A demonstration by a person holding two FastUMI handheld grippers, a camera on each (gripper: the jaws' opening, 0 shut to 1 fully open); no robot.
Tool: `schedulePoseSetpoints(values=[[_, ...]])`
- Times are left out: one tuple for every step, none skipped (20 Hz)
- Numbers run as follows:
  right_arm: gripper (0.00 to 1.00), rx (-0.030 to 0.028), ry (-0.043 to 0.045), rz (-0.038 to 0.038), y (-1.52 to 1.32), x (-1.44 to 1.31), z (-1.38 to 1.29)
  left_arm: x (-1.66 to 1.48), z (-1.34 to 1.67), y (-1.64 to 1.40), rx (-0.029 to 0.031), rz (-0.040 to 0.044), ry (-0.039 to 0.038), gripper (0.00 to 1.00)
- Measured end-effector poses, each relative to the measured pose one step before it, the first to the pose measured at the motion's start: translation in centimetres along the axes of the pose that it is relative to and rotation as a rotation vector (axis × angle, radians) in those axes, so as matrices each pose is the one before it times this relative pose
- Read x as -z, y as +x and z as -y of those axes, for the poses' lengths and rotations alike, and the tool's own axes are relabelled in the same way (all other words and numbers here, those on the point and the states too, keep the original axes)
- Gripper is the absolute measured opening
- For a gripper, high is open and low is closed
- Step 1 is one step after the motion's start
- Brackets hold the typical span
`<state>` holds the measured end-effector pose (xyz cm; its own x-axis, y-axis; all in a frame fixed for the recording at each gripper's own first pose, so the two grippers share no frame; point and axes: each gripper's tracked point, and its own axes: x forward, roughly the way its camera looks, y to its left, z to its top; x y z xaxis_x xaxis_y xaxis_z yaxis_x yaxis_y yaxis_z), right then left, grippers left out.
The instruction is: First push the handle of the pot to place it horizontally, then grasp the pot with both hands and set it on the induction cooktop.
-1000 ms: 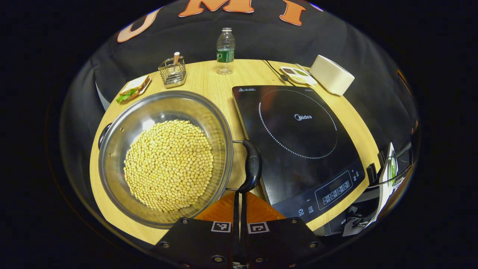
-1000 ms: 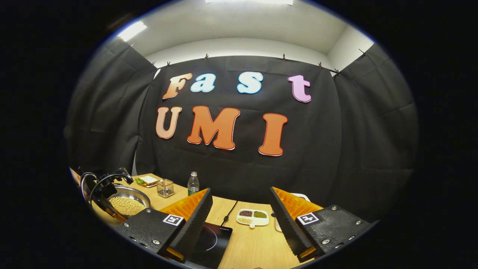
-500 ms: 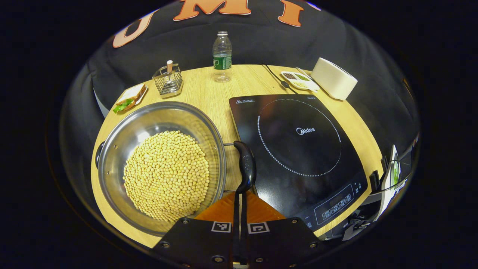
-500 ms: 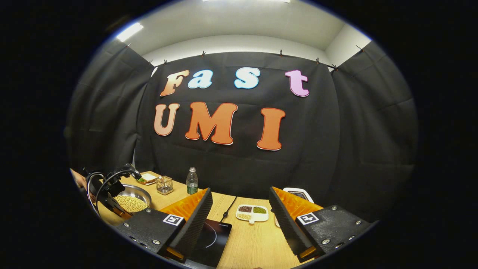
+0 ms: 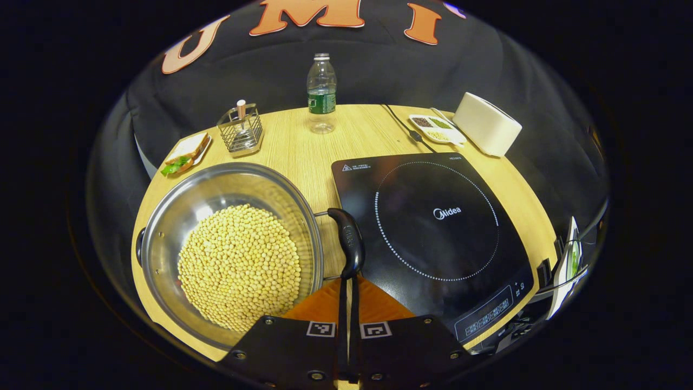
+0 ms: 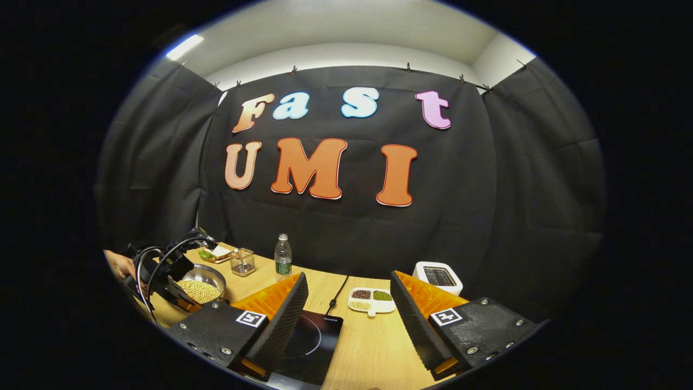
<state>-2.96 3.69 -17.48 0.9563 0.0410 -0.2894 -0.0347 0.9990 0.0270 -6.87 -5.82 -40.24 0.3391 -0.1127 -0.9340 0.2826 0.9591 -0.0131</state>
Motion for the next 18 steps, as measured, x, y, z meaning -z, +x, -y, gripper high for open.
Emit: schedulePoseSetpoints(values=[[0.95, -0.00698, 0.00486, -0.00964, 0.237, 0.151, -0.447, -0.358, 0.211, -0.690, 0.00733, 0.02604, 0.00921, 0.02], [0.95, -0.01244, 0.00413, -0.01234, 0.150, 0.295, -0.571, -0.466, -0.058, -1.070, -0.00122, 0.03415, 0.01348, 0.01], [0.95, -0.01460, 0.00529, -0.01458, 0.330, 0.142, -0.743, -0.775, -0.162, -1.244, 0.00106, 0.04022, 0.00839, 0.02], [0.95, -0.01674, 0.00604, -0.01644, 0.409, 0.159, -0.840, -1.041, -0.354, -1.300, 0.00041, 0.03703, -0.00534, 0.02], [0.95, -0.01886, 0.00891, -0.01534, 0.483, -0.007, -1.016, -0.784, -0.728, -1.293, -0.00545, 0.03301, -0.01439, 0.04], [0.95, -0.01920, 0.01144, -0.01685, 0.362, -0.008, -0.974, -0.884, -0.828, -1.364, -0.00467, 0.03373, -0.01402, 0.02], [0.95, -0.02241, 0.00880, -0.01966, 0.436, 0.050, -1.046, -1.129, -1.484, -0.959, -0.02258, 0.03027, -0.01352, 0.03], [0.95, -0.01967, 0.00868, -0.01837, 0.310, 0.119, -1.022, -0.635, -1.530, -0.928, -0.02080, 0.02117, -0.01117, 0.03], [0.95, -0.01713, 0.00972, -0.01644, 0.414, -0.022, -0.885, -0.614, -1.334, -0.847, -0.00488, 0.01400, -0.01499, 0.13], [0.95, -0.01677, 0.00926, -0.01427, 0.356, 0.001, -1.161, -0.731, -1.438, -1.052, -0.01028, 0.01085, -0.02430, 0.19], [0.95, -0.01654, 0.00831, -0.01354, 0.375, 0.031, -0.978, -0.500, -1.635, -0.613, -0.01677, 0.01480, -0.02328, 0.32], [0.95, -0.01858, 0.00659, -0.01463, 0.498, 0.237, -1.079, -0.825, -2.138, -0.629, -0.02558, 0.01920, -0.01591, 0.38], [0.95, -0.01829, 0.00667, -0.01619, 0.566, 0.127, -1.132, -0.416, -1.908, -0.302, -0.02620, 0.01619, -0.00564, 0.58], [0.95, -0.01913, 0.00633, -0.02056, 0.465, 0.531, -1.219, -0.379, -2.156, -0.534, -0.03183, 0.01539, 0.00073, 0.67], [0.95, -0.01429, 0.00821, -0.02493, 0.715, 0.457, -1.172, -0.432, -2.133, -0.205, -0.03269, 0.01806, 0.00667, 0.77], [0.95, -0.01354, 0.00982, -0.02907, 0.879, 0.574, -1.163, -0.426, -2.051, -0.203, -0.02690, 0.01486, 0.00839, 0.84], [0.95, -0.01290, 0.01200, -0.03290, 0.762, 0.642, -1.128, -0.307, -1.501, 0.103, -0.01961, 0.00728, 0.00403, 0.92], [0.95, -0.01300, 0.01321, -0.03324, 0.732, 0.732, -0.956, -0.108, -1.135, 0.000, -0.00615, -0.00003, 0.01085, 0.92]])
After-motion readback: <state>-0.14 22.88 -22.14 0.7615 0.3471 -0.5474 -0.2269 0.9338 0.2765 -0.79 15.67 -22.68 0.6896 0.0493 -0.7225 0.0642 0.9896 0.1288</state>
